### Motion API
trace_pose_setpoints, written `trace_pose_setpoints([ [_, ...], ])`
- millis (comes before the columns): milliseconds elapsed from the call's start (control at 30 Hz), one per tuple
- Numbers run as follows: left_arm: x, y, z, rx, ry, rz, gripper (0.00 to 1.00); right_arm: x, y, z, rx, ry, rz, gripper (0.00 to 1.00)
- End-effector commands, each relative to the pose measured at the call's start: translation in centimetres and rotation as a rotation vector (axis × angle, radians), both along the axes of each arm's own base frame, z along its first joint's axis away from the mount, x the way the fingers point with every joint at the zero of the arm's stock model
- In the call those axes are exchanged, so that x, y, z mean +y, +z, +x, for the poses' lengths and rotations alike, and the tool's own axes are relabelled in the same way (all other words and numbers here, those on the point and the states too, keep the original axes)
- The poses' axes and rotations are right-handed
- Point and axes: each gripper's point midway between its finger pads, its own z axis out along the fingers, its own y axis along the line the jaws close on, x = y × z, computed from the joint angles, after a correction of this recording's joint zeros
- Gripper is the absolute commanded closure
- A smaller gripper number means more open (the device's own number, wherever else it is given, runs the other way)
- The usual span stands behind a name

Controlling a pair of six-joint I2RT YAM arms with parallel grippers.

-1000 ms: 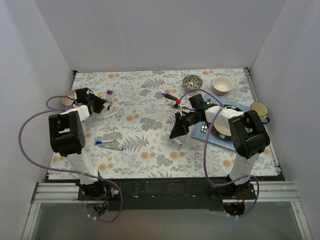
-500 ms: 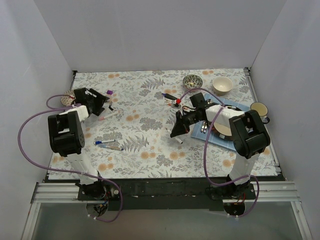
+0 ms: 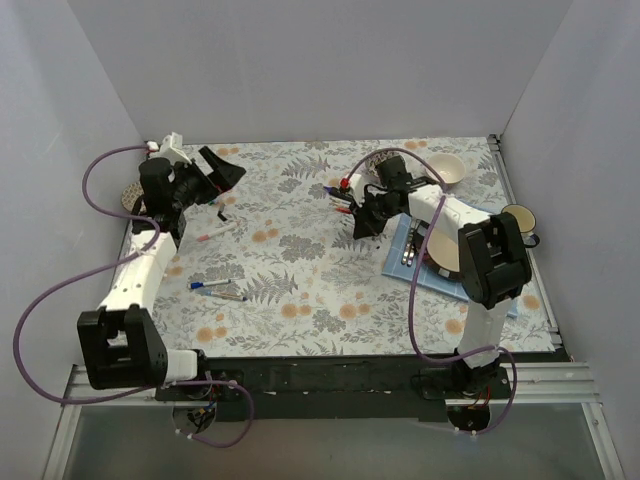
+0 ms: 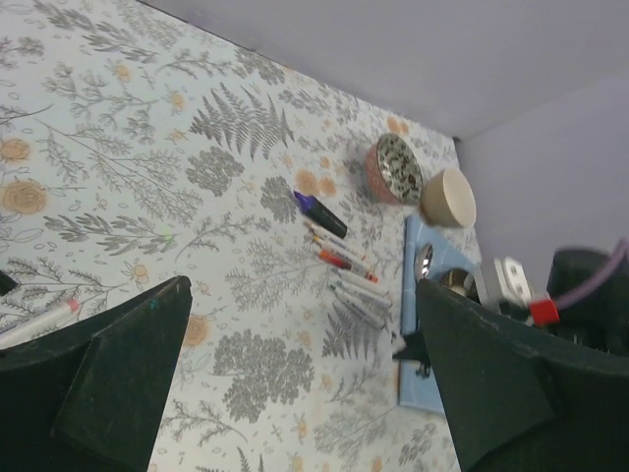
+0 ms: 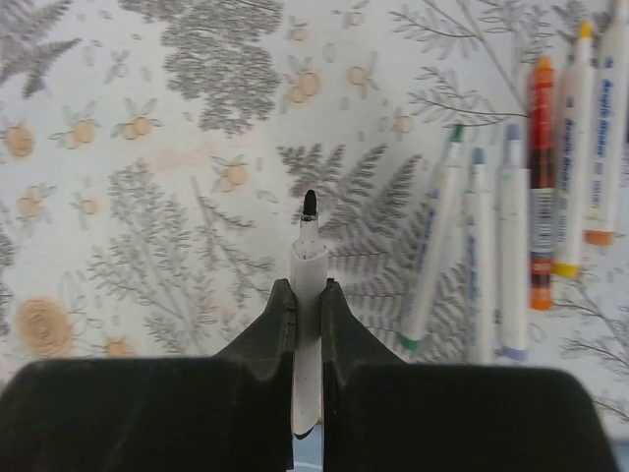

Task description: Open the pen caps

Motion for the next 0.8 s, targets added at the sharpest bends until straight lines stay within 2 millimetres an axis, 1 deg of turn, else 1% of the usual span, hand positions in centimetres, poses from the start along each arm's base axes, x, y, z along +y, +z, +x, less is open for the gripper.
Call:
trace_pose_setpoints([
  [0, -0.6, -2.5, -4.8, 0.035, -0.015, 0.204, 0.02, -2.4, -1.2, 4.0, -0.085, -0.045, -0.208, 0.98],
  [33, -0.3, -2.6, -5.4, 0.034, 0.000, 0.212, 0.02, -2.8, -1.3, 4.9, -0.106, -0.049, -0.242, 0.97],
  [67, 0.0, -2.8, -5.9, 0.032, 0.019, 0.221, 0.02, -3.1, -1.4, 5.2, -0.102, -0.049, -0.266, 0.96],
  [100, 0.3, -2.0, -6.9, 0.003, 0.038, 0.225, 0.02, -2.9, -1.2, 6.4, -0.124, -0.054, -0.277, 0.96],
  [133, 0.5, -3.2, -7.7, 0.024, 0.051, 0.229, 0.02, -3.3, -1.4, 7.1, -0.141, -0.059, -0.307, 0.95],
  [167, 0.8, -3.6, -8.2, 0.032, 0.079, 0.227, 0.02, -3.3, -1.4, 7.5, -0.148, -0.061, -0.320, 0.92],
  [200, 1.0, -3.2, -9.0, 0.011, 0.096, 0.223, 0.02, -3.2, -1.3, 8.1, -0.159, -0.062, -0.328, 0.91],
  [233, 1.2, -5.0, -9.9, 0.045, 0.105, 0.219, 0.02, -3.4, -1.3, 8.5, -0.168, -0.063, -0.344, 0.89],
  [300, 1.3, -6.0, -10.7, 0.070, 0.125, 0.201, 0.02, -3.4, -1.3, 9.1, -0.181, -0.064, -0.356, 0.83],
  [333, 1.2, -6.1, -11.1, 0.073, 0.127, 0.191, 0.02, -3.3, -1.3, 9.3, -0.184, -0.065, -0.358, 0.80],
  [367, 0.1, -6.0, -11.4, 0.071, 0.093, 0.183, 0.02, -3.2, -1.3, 9.4, -0.190, -0.064, -0.357, 0.73],
  [400, -0.2, -6.0, -11.6, 0.075, 0.086, 0.168, 0.02, -3.2, -1.5, 9.5, -0.189, -0.063, -0.358, 0.70],
  [467, -0.3, -6.1, -11.6, 0.092, 0.090, 0.147, 0.02, -3.0, -0.9, 10.0, -0.204, -0.068, -0.350, 0.62],
  [567, -0.1, -6.6, -11.8, 0.137, 0.128, 0.107, 0.02, -2.2, 0.3, 10.2, -0.215, -0.072, -0.305, 0.60],
  [600, -0.1, -6.8, -12.0, 0.168, 0.146, 0.081, 0.02, -1.6, 1.4, 10.0, -0.220, -0.072, -0.265, 0.60],
  [633, 0.3, -7.0, -12.0, 0.184, 0.177, 0.075, 0.02, -1.3, 2.1, 10.0, -0.226, -0.073, -0.238, 0.60],
  [667, 0.3, -7.2, -12.1, 0.202, 0.187, 0.067, 0.02, -0.9, 2.5, 9.5, -0.218, -0.069, -0.213, 0.60],
  [700, 0.4, -7.2, -12.3, 0.221, 0.196, 0.063, 0.02, -0.4, 3.9, 9.1, -0.228, -0.065, -0.172, 0.60],
  [733, 0.5, -7.2, -12.3, 0.238, 0.217, 0.044, 0.02, 0.7, 4.7, 8.0, -0.208, -0.023, -0.099, 0.60],
  [767, 0.6, -7.2, -12.4, 0.251, 0.229, 0.036, 0.02, 1.2, 4.6, 6.9, -0.188, 0.006, -0.058, 0.60],
])
